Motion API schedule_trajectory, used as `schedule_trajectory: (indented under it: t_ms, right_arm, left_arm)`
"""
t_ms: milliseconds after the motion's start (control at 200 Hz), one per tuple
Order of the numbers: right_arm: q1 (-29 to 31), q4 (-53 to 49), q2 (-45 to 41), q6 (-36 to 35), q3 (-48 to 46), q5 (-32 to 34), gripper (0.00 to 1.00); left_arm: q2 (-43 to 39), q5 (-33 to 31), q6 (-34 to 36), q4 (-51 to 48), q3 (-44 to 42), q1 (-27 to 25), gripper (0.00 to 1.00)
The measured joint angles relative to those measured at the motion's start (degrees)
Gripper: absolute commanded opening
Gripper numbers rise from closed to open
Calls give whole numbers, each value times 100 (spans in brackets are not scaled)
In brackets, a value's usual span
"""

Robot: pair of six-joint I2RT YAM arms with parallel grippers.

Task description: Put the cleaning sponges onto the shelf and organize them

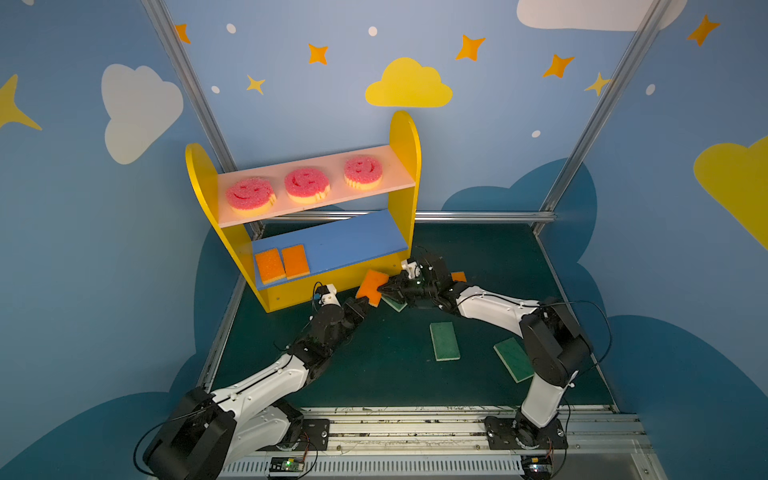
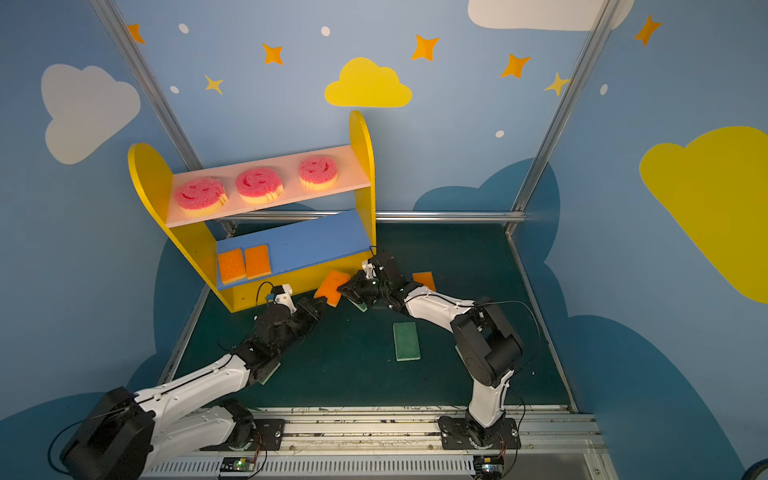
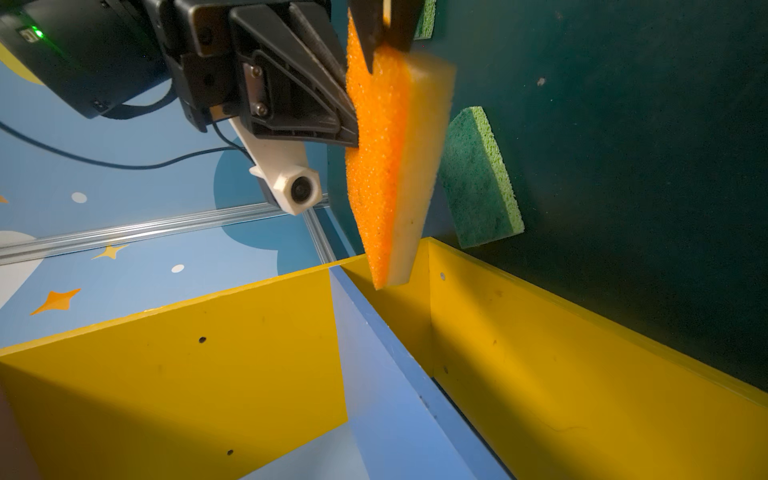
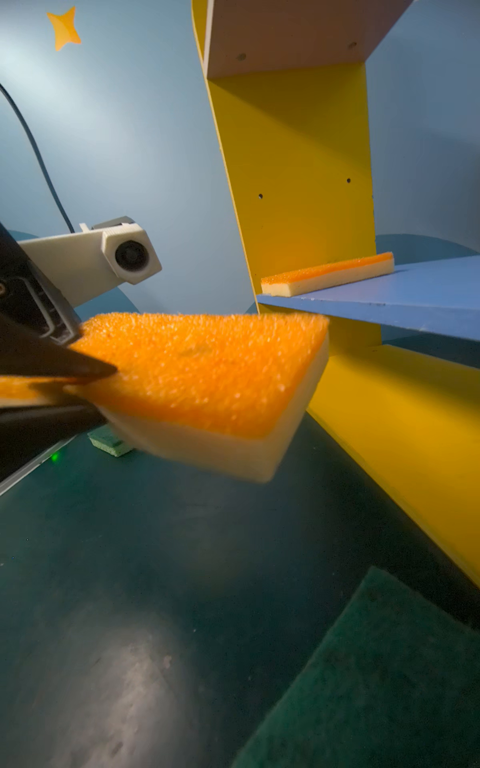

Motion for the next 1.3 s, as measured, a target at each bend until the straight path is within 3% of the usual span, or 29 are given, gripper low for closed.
schedule_trajectory:
  t_ms: [145, 471, 836, 1301]
  right_arm:
    - [-22, -59, -9, -114, 0, -59, 47]
    - [-256, -306, -592, -382, -179, -98, 48]
    - [-470, -612, -918, -675, -538, -96, 46]
    - [-734, -776, -1158, -800, -774, -114, 46]
  left_arm:
    - [-286, -125, 24, -155, 0, 92, 3]
    - [-778, -455, 83, -402, 26, 638, 3]
    - [262, -538, -129, -17, 315, 1255, 3]
    - [1226, -774, -415, 245, 1084, 1414, 3]
